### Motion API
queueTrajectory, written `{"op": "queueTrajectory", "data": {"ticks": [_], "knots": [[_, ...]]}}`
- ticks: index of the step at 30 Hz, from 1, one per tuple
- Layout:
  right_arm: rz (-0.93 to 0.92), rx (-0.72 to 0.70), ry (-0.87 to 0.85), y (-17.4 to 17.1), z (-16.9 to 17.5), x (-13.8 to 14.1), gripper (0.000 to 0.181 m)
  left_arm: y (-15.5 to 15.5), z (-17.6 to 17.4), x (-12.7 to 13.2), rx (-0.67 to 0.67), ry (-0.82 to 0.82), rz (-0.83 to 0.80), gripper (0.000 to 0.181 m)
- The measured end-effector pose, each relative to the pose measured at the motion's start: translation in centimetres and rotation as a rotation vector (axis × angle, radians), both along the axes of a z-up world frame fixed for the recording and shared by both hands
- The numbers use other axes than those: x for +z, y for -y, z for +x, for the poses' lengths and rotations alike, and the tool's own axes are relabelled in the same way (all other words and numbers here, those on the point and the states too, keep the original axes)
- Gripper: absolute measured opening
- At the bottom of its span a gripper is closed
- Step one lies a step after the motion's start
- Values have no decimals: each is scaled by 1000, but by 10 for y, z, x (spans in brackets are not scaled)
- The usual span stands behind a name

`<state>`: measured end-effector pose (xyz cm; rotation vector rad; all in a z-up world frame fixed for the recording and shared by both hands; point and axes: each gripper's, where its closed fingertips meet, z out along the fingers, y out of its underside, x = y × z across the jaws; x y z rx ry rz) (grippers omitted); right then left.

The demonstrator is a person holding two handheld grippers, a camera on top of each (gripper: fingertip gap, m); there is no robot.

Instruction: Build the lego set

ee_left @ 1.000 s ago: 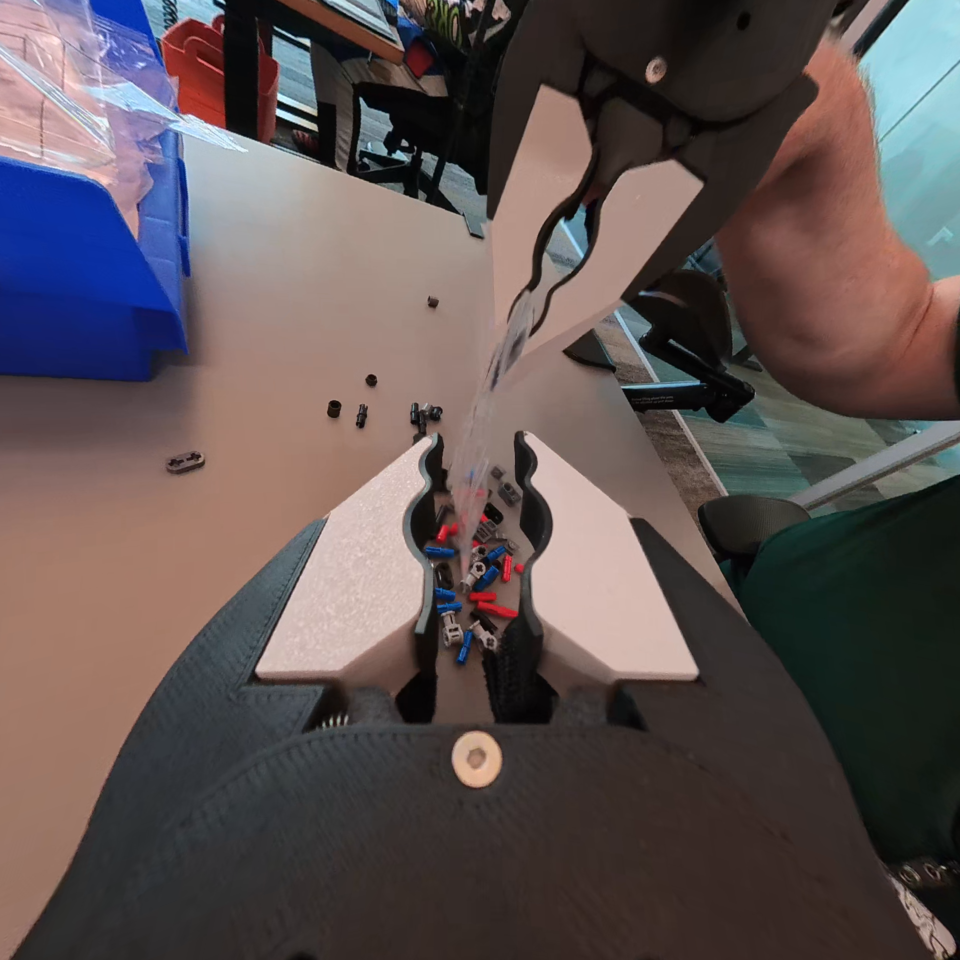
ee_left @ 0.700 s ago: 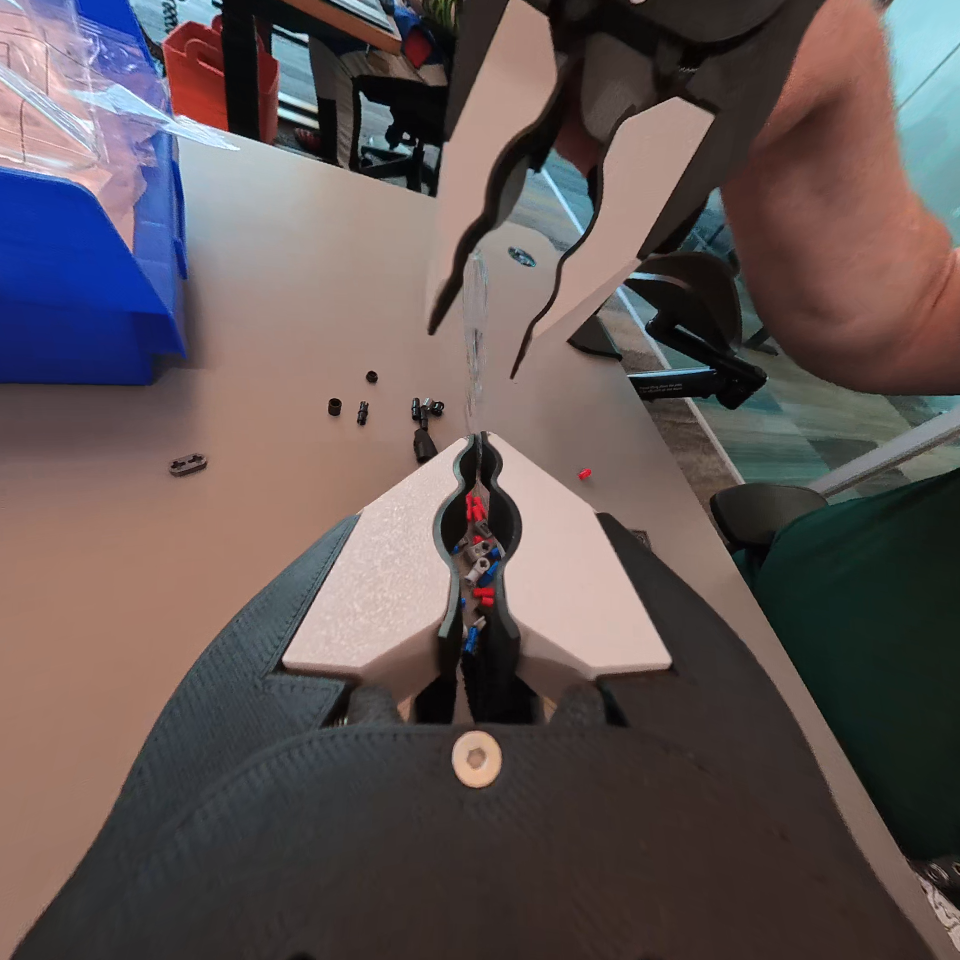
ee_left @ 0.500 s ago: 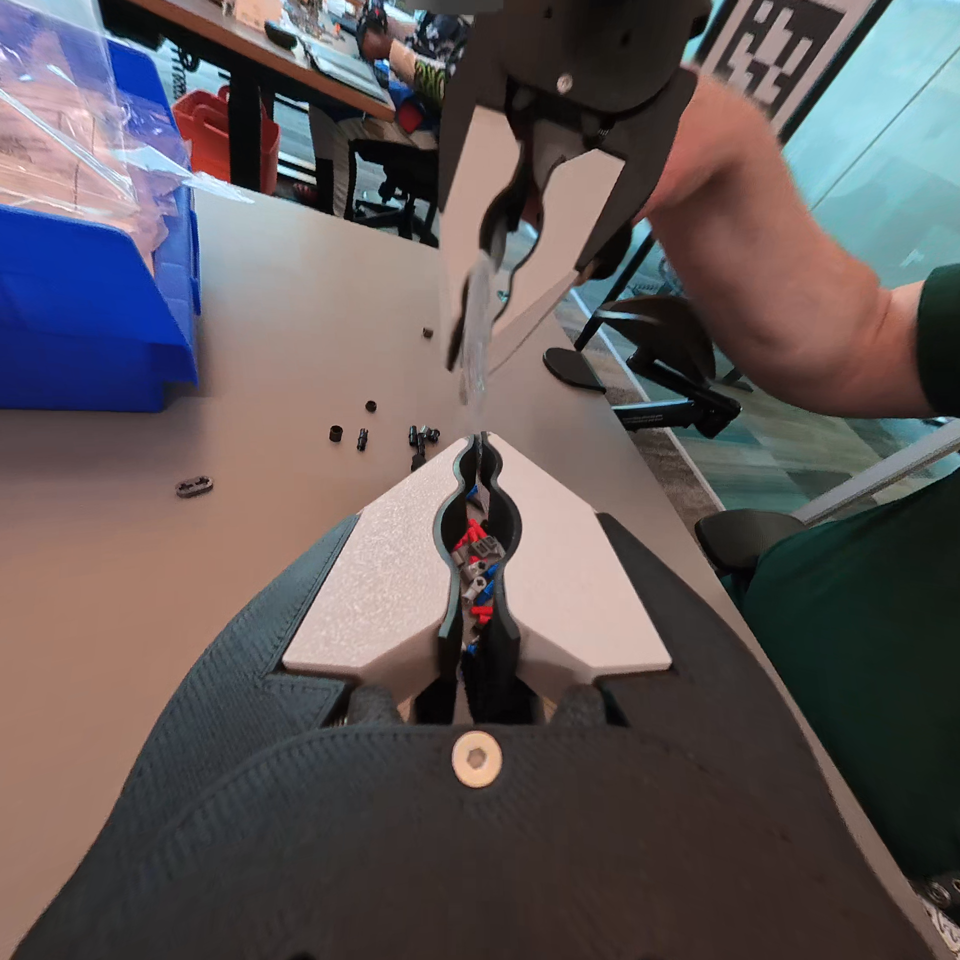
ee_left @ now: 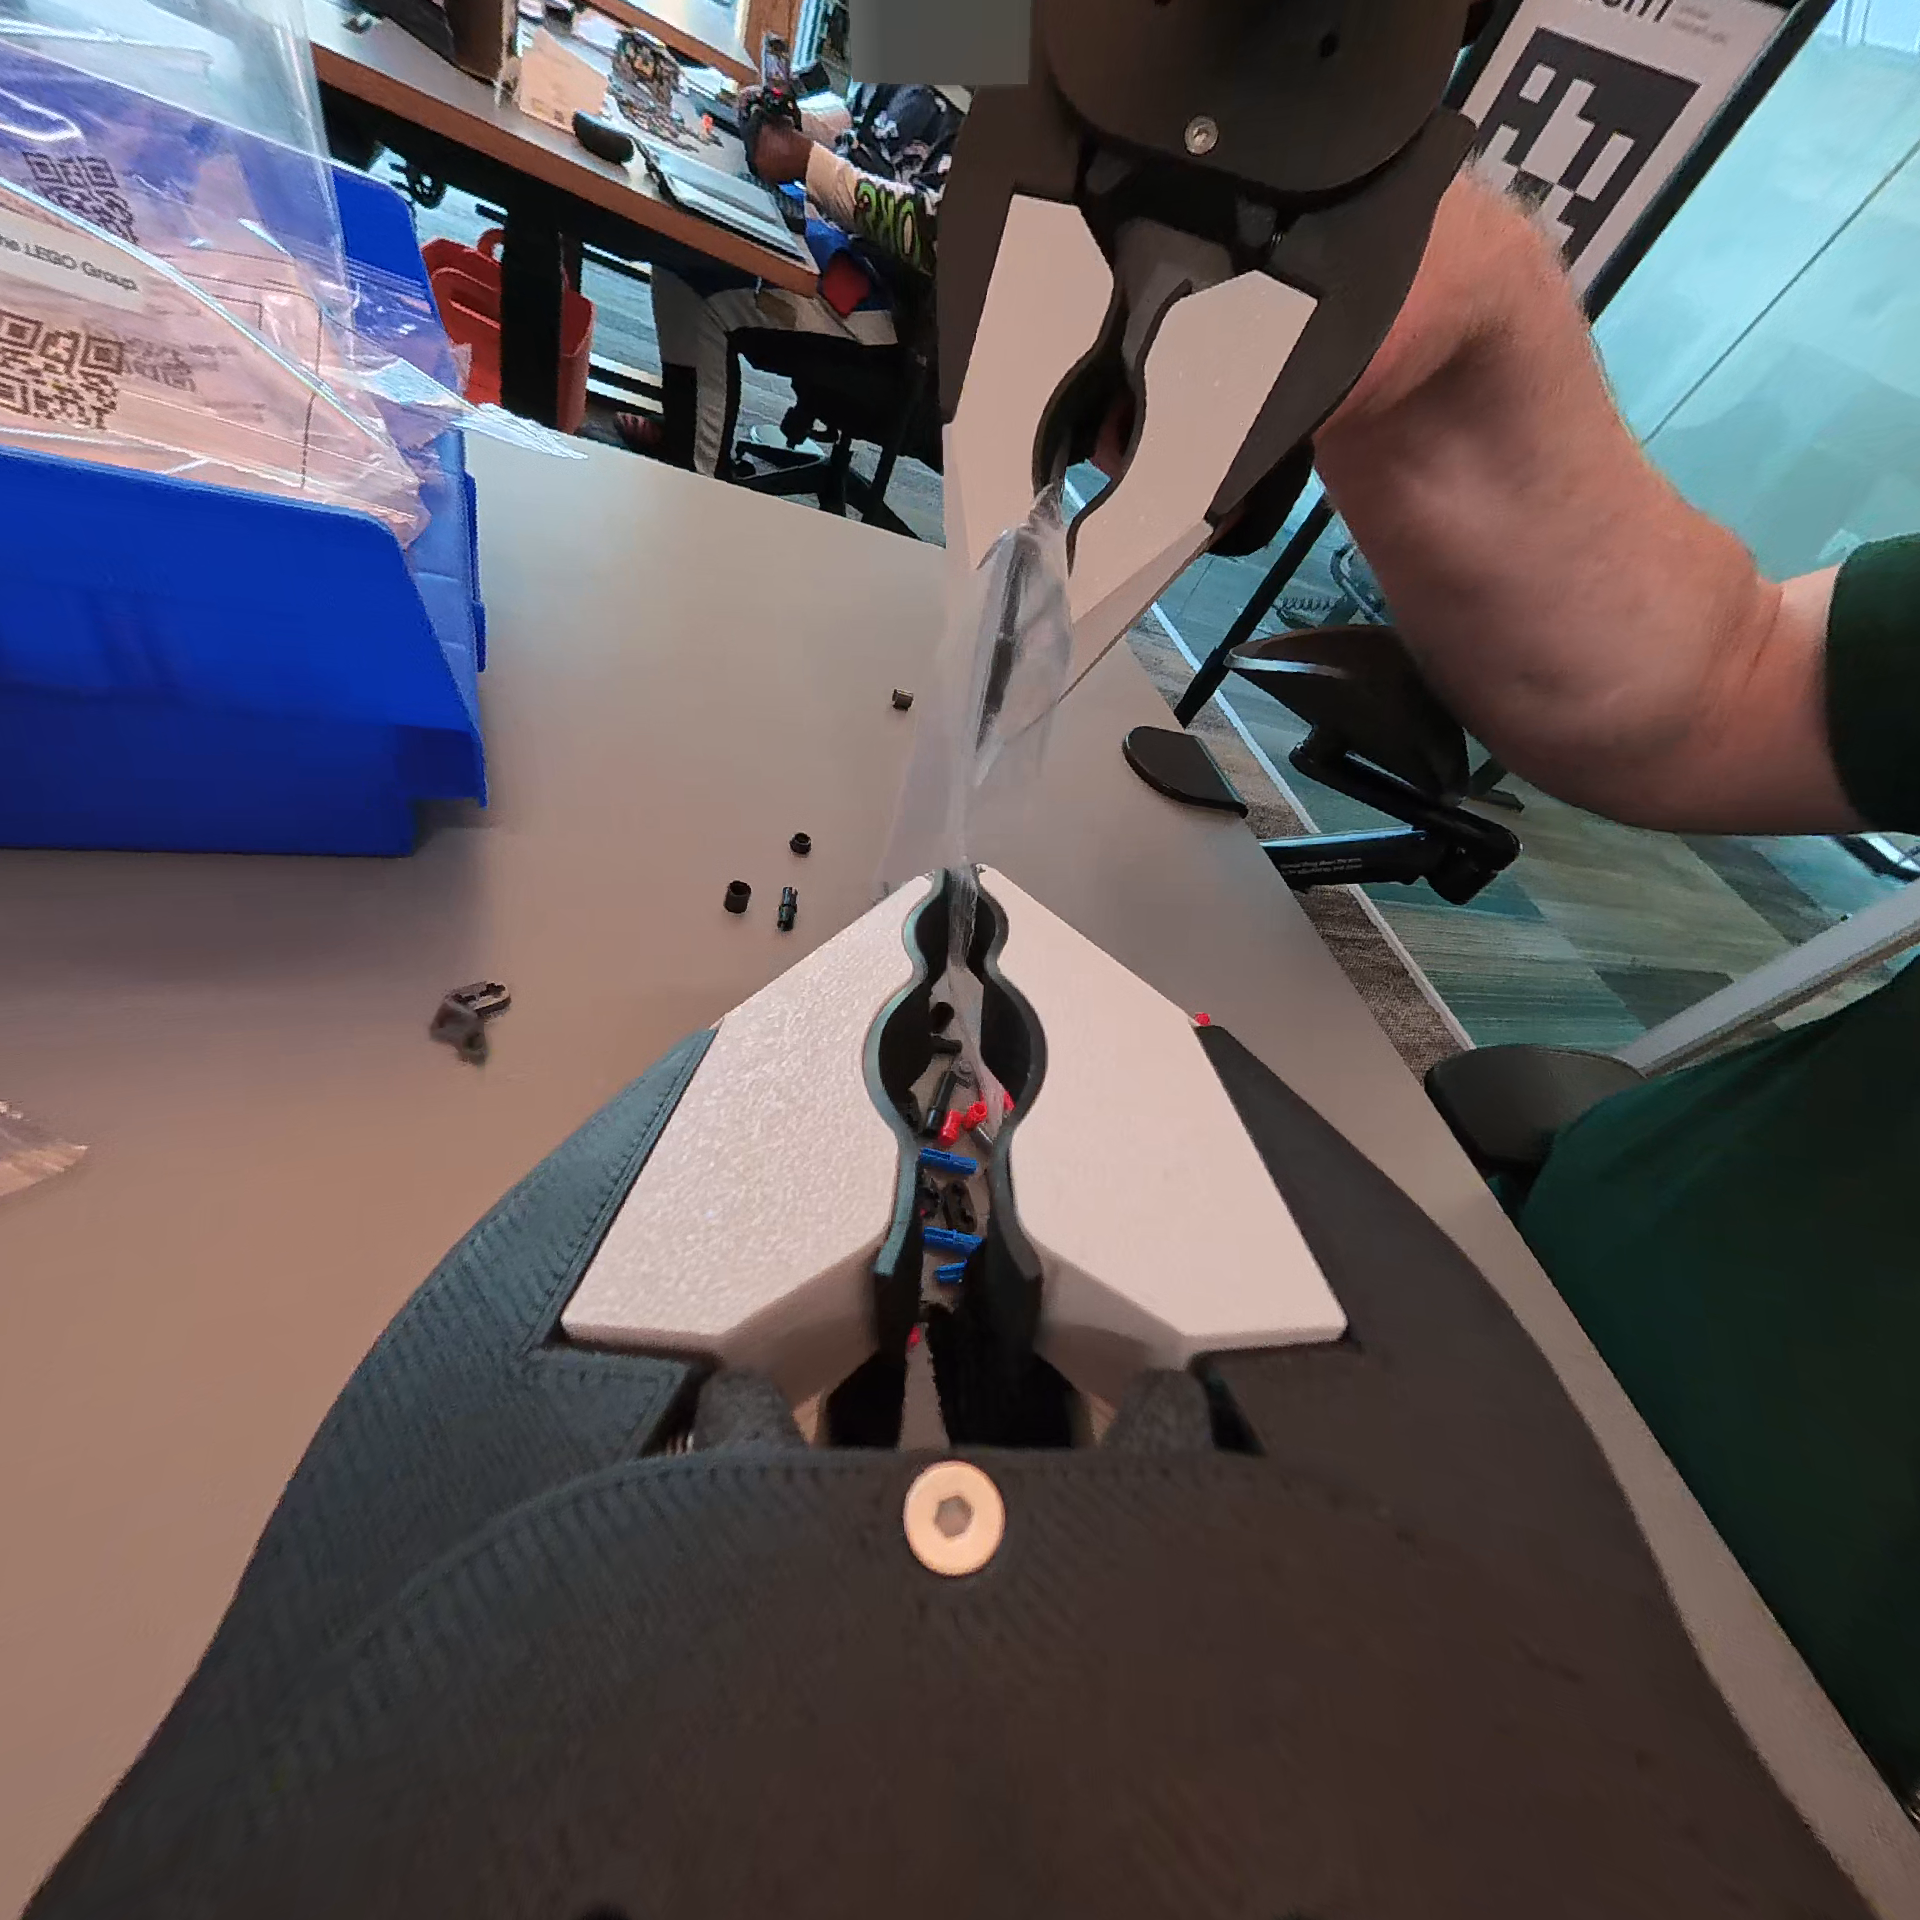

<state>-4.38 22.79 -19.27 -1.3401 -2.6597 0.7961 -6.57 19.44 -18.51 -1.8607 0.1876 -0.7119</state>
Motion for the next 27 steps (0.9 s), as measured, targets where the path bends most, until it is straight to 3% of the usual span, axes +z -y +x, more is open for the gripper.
{"op": "queueTrajectory", "data": {"ticks": [4,11,17,19,20,22,27], "knots": [[-3,8,8,-2,0,-2,0,-1,-5,-4,9,-22,-21,0],[-91,-25,-5,-1,-6,9,0,2,-2,-22,-13,-99,-141,27],[-181,-76,-21,-3,-9,18,0,3,-4,-12,-7,-64,-103,1],[-185,-102,-38,-7,-9,18,0,2,-5,-9,11,-79,-98,0],[-162,-129,-53,-13,-11,18,6,4,-3,-9,-2,-97,-114,0],[-113,-167,-78,-22,-12,22,39,6,-4,-12,14,-174,-157,0],[-32,-47,-178,1,-9,48,61,11,3,-15,3,-318,-252,0]]}}
